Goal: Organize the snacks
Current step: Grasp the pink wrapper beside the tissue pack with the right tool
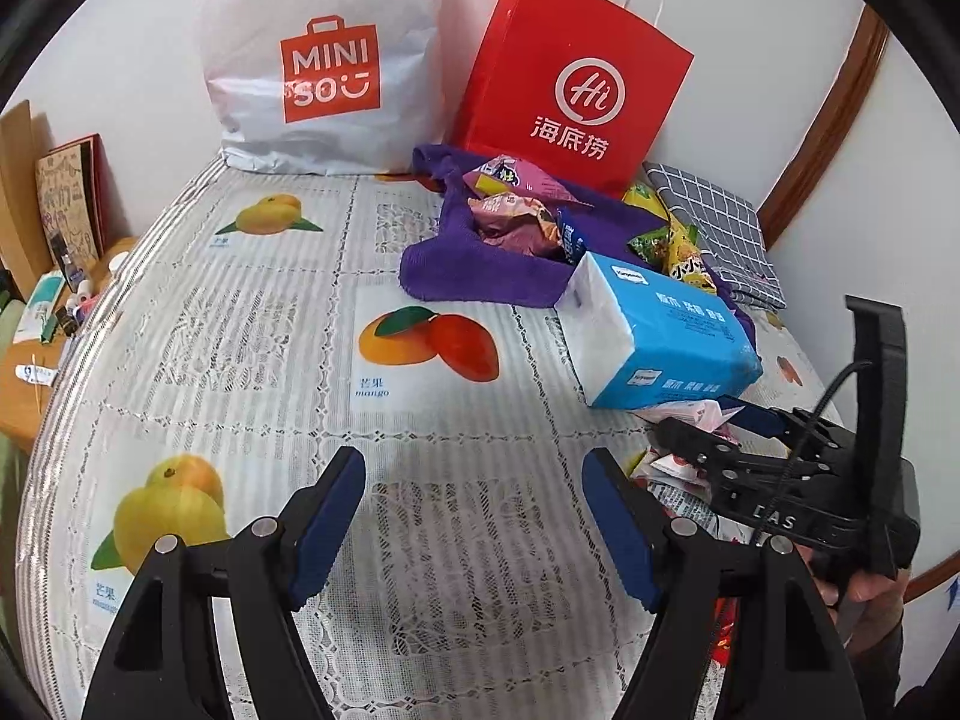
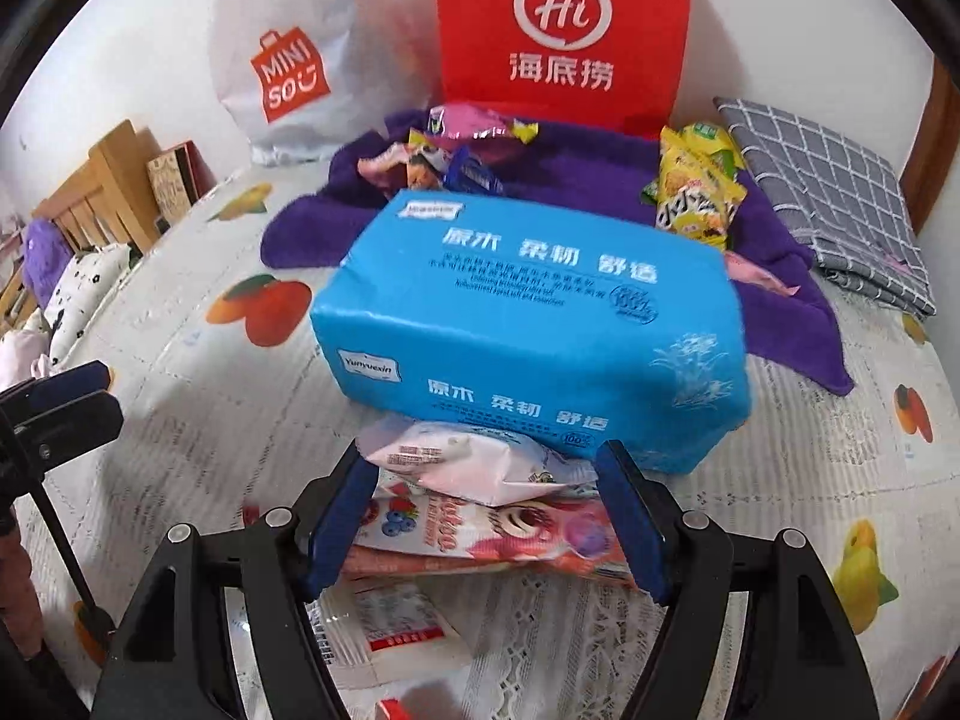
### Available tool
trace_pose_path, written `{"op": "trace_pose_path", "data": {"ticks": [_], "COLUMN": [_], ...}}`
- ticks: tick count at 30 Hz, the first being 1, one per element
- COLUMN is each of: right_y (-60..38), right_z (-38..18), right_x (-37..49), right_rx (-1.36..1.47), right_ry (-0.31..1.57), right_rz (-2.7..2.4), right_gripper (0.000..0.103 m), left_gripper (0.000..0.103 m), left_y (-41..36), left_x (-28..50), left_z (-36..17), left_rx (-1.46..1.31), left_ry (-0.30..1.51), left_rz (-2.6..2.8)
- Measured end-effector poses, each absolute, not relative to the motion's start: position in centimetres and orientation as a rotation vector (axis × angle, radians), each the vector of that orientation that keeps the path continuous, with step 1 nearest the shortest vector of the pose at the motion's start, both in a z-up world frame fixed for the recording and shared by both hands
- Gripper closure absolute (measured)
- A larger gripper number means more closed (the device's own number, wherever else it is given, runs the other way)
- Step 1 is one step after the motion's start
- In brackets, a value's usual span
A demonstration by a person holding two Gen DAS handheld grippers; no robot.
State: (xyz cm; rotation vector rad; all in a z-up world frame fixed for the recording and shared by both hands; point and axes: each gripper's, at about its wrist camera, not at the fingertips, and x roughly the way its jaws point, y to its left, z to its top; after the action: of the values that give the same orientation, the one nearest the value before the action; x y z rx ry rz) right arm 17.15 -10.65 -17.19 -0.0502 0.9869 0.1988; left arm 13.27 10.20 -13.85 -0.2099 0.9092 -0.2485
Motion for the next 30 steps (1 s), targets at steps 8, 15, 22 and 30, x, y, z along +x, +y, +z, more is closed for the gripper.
{"op": "trace_pose_path", "data": {"ticks": [8, 15, 22, 30], "right_y": [-11.2, -12.1, -14.6, -20.2], "right_z": [-17.8, -15.8, -13.7, -14.1], "right_x": [17.5, 15.5, 13.1, 10.4], "right_rx": [-0.002, 0.038, 0.072, 0.033], "right_ry": [1.013, 0.945, 0.881, 0.864], "right_rz": [0.24, 0.287, 0.287, 0.166], "right_gripper": [0.041, 0.041, 0.041, 0.041], "left_gripper": [0.03, 0.03, 0.03, 0.03], "left_y": [10.2, 9.2, 7.2, 3.6], "left_x": [13.2, 12.8, 12.2, 12.5], "left_z": [-14.2, -14.0, -14.2, -15.7], "left_rx": [-0.218, -0.206, -0.19, -0.179], "left_ry": [0.924, 0.926, 0.944, 1.002], "left_rz": [-0.248, -0.252, -0.285, -0.353]}}
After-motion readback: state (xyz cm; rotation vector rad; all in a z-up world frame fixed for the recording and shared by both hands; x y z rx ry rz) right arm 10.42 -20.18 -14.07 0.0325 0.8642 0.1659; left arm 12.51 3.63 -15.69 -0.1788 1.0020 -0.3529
